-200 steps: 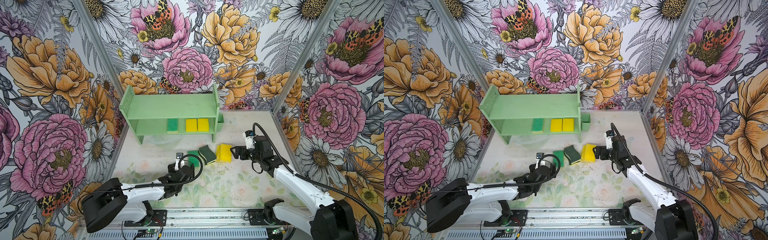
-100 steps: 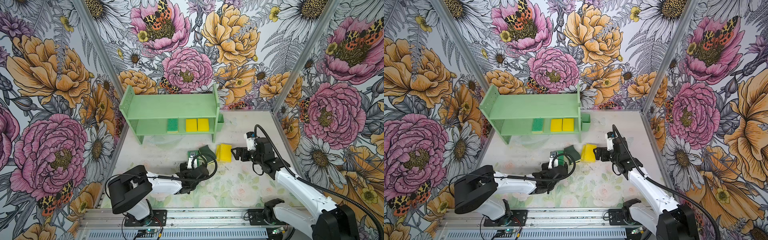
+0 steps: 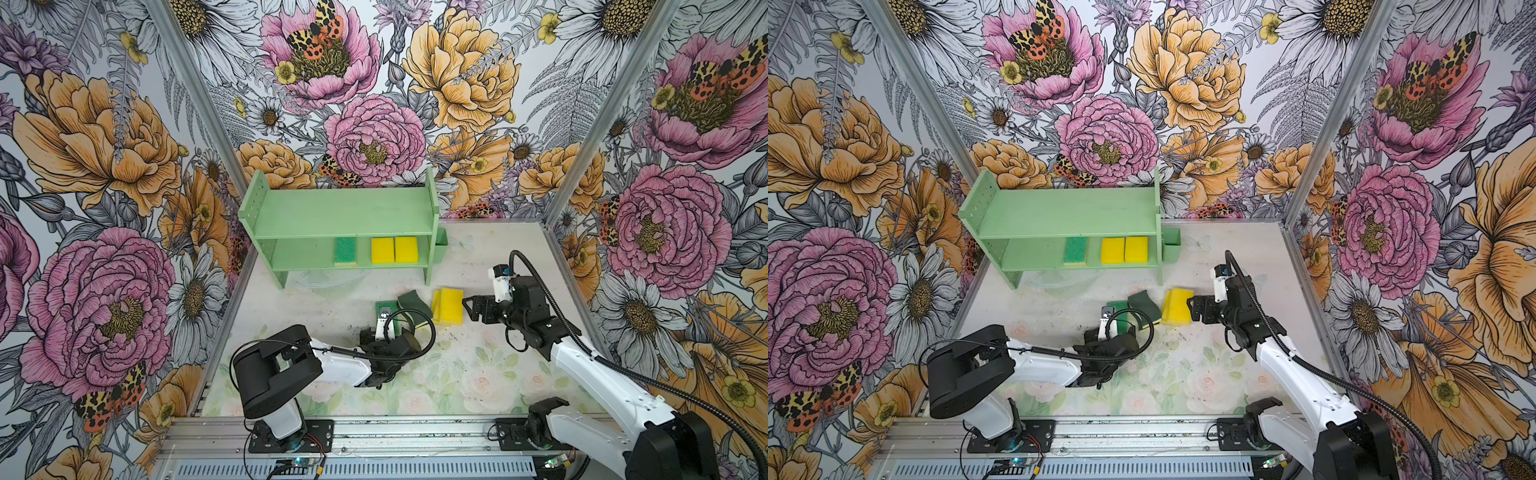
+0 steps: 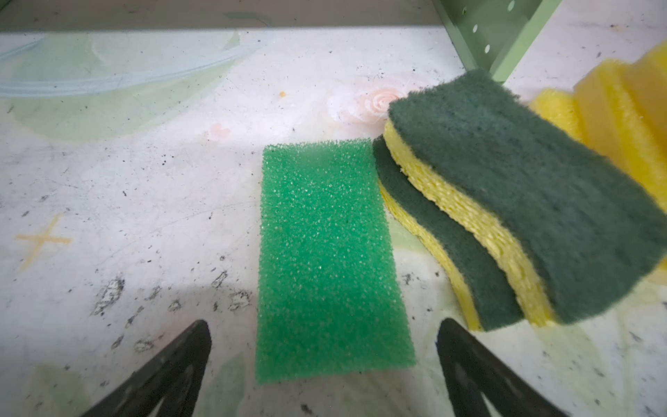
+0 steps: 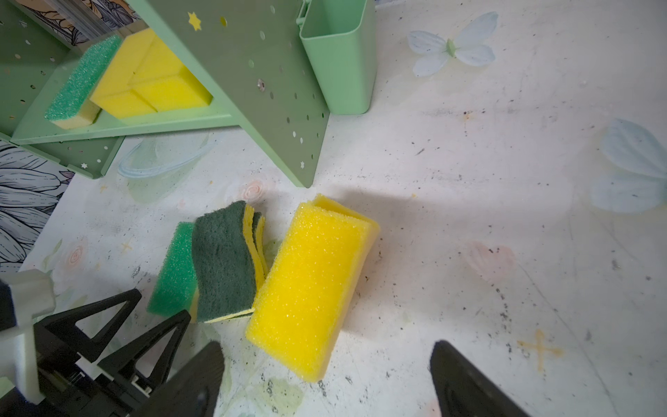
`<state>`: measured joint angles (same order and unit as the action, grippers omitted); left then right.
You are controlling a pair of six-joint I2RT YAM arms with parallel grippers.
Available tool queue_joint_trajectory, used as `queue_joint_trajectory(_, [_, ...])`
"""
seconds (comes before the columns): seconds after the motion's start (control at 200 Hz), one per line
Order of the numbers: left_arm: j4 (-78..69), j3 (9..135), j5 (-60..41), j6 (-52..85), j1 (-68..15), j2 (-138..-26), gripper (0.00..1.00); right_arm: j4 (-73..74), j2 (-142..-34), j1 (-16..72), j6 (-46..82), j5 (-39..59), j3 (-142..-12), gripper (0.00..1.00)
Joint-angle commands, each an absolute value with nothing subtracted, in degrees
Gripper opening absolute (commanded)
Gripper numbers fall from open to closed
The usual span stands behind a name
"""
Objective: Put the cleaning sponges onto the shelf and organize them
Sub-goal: 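Lower the left gripper around the second bright green sponge and close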
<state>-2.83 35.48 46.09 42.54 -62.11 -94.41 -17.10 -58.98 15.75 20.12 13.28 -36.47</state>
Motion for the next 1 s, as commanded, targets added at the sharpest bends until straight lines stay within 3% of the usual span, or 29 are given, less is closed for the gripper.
queue_joint_trajectory(0.0, [-4.06, 36.43, 47.17, 42.71, -61.63, -95.76, 0.99, -16.83, -58.09, 15.84, 20.4, 13.21, -35.97, 0.92])
queue_joint_trajectory(0.38, [-6.62, 37.4, 44.71, 40.74, -59.68, -99.49, 0.87, -16.7, -58.53, 15.86, 20.34, 13.18, -36.04, 0.92])
queue_joint_trajectory(0.545, [-8.32, 37.07, 43.21, 39.73, -58.85, -100.08, 0.64, -16.77, -59.05, 15.91, 20.23, 13.1, -36.21, 0.92])
queue_joint_trajectory(0.666, [-8.19, 37.09, 42.89, 39.64, -58.62, -100.07, 0.57, -16.72, -59.24, 15.91, 20.2, 13.04, -36.32, 0.92])
queue_joint_trajectory(0.996, [-5.4, 34.66, 41.0, 35.38, -56.87, -90.84, 0.52, -16.72, -59.15, 15.88, 20.01, 12.92, -36.17, 0.92])
